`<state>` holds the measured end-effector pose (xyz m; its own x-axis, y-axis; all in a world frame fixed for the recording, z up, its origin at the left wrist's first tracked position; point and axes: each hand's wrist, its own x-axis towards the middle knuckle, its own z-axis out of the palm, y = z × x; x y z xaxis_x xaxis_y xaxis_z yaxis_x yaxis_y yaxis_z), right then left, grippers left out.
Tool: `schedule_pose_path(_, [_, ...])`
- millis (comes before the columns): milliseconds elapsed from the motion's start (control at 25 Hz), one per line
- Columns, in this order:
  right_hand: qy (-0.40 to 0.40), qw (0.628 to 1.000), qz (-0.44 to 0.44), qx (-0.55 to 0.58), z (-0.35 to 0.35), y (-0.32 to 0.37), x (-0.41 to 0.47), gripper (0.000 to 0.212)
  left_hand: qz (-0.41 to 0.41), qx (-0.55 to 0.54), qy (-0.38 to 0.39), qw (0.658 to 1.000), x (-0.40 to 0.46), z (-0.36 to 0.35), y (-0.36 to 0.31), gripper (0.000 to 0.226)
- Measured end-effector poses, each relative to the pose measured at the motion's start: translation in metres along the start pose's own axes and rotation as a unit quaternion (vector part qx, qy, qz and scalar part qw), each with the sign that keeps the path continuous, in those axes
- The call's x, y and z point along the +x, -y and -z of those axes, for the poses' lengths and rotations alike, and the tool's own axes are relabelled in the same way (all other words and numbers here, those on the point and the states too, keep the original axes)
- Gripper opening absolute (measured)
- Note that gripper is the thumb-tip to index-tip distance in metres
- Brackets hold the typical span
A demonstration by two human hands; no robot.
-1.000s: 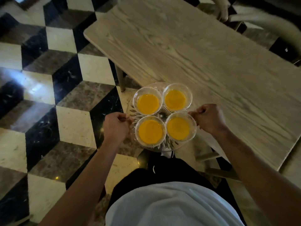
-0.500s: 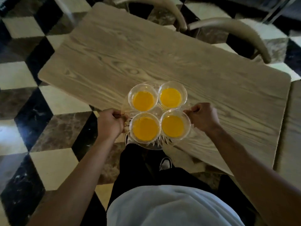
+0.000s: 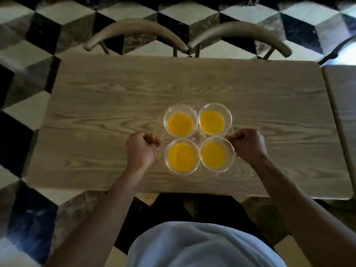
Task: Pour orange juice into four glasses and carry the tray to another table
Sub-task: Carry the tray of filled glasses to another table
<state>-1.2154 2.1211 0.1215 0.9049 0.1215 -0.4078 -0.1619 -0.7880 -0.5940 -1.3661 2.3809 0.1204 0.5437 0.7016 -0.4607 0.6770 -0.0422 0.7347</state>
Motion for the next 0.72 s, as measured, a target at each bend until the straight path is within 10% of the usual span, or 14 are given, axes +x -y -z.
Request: schedule_pose_path(720, [-0.029,0.997,-0.06,0.048,-0.053,0.028,0.05,0.022,0.018,0.034,0.029,0.999,0.101,-0.002,-0.018,0.009])
